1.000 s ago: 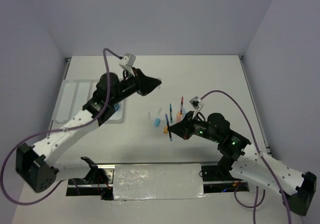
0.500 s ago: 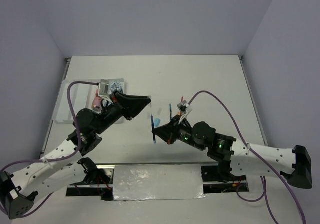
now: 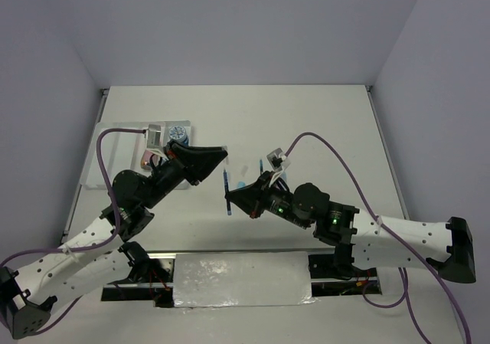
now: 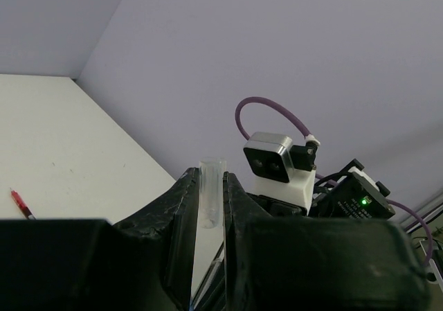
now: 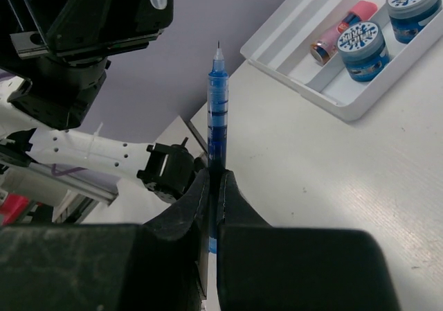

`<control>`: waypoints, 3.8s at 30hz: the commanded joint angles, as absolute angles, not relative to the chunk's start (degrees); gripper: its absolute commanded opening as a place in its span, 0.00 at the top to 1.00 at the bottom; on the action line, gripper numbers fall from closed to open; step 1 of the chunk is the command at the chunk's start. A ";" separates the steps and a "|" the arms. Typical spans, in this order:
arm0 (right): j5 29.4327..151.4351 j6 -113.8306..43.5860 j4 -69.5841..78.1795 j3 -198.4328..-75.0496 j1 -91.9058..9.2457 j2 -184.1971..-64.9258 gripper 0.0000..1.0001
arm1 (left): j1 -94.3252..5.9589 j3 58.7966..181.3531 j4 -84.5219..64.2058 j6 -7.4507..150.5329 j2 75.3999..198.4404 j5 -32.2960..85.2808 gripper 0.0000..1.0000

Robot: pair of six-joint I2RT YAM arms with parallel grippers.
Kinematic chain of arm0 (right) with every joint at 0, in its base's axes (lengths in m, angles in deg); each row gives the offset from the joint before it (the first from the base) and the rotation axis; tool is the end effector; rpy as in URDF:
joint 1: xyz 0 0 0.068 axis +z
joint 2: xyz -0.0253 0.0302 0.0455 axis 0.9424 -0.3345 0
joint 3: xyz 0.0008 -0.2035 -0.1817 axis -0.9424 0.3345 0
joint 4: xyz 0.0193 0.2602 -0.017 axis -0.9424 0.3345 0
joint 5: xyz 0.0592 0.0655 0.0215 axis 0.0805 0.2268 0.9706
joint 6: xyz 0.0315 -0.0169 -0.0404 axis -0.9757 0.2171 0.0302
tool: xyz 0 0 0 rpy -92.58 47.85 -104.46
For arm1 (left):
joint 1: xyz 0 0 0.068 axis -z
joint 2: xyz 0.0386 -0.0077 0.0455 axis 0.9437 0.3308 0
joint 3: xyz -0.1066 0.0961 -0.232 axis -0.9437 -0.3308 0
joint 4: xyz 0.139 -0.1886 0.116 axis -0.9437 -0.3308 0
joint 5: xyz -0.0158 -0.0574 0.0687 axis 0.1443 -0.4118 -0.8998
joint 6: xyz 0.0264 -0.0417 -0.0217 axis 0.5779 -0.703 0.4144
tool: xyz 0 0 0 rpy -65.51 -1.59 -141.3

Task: Sort the stationery into containers
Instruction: Close the pen cap on the pen.

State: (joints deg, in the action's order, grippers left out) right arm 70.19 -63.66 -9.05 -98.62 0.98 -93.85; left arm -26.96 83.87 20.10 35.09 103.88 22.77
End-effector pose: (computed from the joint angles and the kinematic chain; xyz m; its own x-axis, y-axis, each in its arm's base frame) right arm 0.0749 0.1990 0.3205 -0.4957 0.2980 -0.8158 -0.6975 0.4231 0.5784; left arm 0.1235 -0.1221 0.3717 -0.3389 -0.7014 -0.6270 0.7303 0.2240 -0.6453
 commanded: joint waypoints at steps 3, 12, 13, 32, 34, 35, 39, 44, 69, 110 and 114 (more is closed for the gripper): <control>68.12 -61.97 -11.32 -101.19 1.53 -93.58 1.00 | -26.65 83.77 23.16 35.31 103.70 23.07 1.00; 69.26 -61.27 -11.15 -101.98 1.79 -93.32 1.00 | -26.65 82.97 22.89 35.66 103.88 22.62 1.00; 69.17 -61.27 -11.33 -101.72 1.79 -93.14 1.00 | -26.65 83.06 22.89 35.66 104.14 22.80 1.00; 66.10 -61.70 -9.40 -101.54 1.88 -91.91 1.00 | -26.65 81.66 22.54 35.57 104.05 22.97 1.00; 65.39 -61.71 -9.31 -101.45 1.88 -92.00 1.00 | -26.65 81.57 22.72 35.40 103.97 23.07 1.00; 65.39 -61.71 -9.39 -101.54 1.88 -91.91 1.00 | -26.65 81.57 22.63 35.48 103.88 23.15 1.00; 65.74 -61.09 -9.48 -102.06 1.88 -92.00 1.00 | -26.65 81.57 22.37 35.31 104.23 23.33 1.00; 65.92 -60.74 -9.66 -102.77 1.88 -92.00 1.00 | -26.56 81.31 21.75 34.87 104.67 22.98 1.00; 58.80 -51.25 -9.05 -114.89 1.88 -96.21 1.00 | -24.19 80.69 17.44 35.92 101.15 21.74 0.97; 67.06 -40.88 -11.59 -113.05 1.88 -95.51 1.00 | -23.66 87.10 16.13 47.96 102.64 34.84 0.82; 68.29 -40.44 -11.68 -112.96 1.88 -95.42 1.00 | -23.57 86.93 16.83 48.40 102.73 35.46 0.88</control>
State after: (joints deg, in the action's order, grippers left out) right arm 66.85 -41.54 -6.12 -111.76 2.25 -96.74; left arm -24.14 85.20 15.99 46.85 102.53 31.38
